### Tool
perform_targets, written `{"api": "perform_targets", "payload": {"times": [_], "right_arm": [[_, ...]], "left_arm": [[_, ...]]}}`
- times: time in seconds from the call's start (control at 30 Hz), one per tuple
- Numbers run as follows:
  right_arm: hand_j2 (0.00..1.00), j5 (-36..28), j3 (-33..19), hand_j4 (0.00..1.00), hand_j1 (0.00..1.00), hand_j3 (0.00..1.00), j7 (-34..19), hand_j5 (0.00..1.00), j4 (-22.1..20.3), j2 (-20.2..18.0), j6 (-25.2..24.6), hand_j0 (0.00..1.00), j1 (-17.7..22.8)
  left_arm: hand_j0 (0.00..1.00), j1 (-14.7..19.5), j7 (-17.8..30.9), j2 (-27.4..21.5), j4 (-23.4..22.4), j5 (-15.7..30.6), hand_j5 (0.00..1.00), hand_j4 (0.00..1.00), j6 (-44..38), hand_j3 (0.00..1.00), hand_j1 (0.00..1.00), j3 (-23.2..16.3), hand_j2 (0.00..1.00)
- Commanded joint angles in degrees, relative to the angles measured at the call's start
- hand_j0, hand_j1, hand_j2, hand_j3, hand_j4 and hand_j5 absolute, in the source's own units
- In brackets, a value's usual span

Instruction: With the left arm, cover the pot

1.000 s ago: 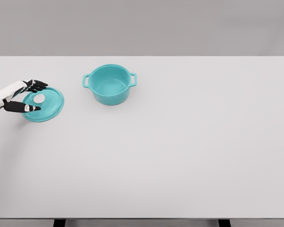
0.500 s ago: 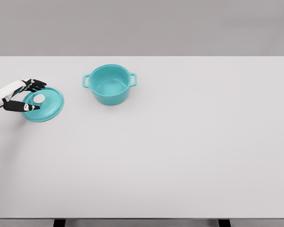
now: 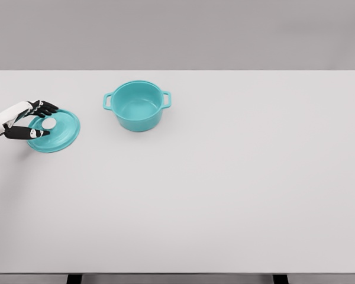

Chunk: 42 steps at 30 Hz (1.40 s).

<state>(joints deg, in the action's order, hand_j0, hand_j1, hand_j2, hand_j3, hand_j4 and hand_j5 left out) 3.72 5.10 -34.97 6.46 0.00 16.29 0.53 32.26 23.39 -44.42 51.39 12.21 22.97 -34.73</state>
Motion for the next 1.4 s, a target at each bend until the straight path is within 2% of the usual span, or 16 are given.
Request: {"api": "perform_targets", "payload": {"times": [0.0,0.4,0.87,1.23,1.37], "right_arm": [[1.00,0.06,0.00,1.00,1.00,1.00,-0.03,1.00,-0.04,0.00,0.06,1.00,0.00],[1.00,0.06,0.00,1.00,1.00,1.00,-0.03,1.00,-0.04,0.00,0.06,1.00,0.00],[1.00,0.06,0.00,1.00,1.00,1.00,-0.03,1.00,0.05,0.00,0.06,1.00,0.00],[1.00,0.06,0.00,1.00,1.00,1.00,-0.03,1.00,0.05,0.00,0.06,1.00,0.00],[1.00,0.06,0.00,1.00,1.00,1.00,-0.03,1.00,-0.04,0.00,0.06,1.00,0.00]], "left_arm": [[0.67,0.00,-0.01,-0.05,0.03,0.27,0.67,0.67,-0.03,0.67,0.67,-0.16,0.67],[0.61,-0.09,-0.89,0.65,0.03,-1.31,0.61,0.61,0.05,0.61,0.61,-0.34,0.61],[0.48,-0.09,0.16,-0.05,1.08,-1.31,0.48,0.48,0.14,0.48,0.48,0.01,0.48],[0.49,0.44,1.66,-0.32,4.68,-0.96,0.49,0.49,0.05,0.49,0.49,0.54,0.49],[0.49,1.58,1.66,-1.46,6.09,-0.61,0.49,0.49,0.05,0.49,0.49,0.54,0.49]]}}
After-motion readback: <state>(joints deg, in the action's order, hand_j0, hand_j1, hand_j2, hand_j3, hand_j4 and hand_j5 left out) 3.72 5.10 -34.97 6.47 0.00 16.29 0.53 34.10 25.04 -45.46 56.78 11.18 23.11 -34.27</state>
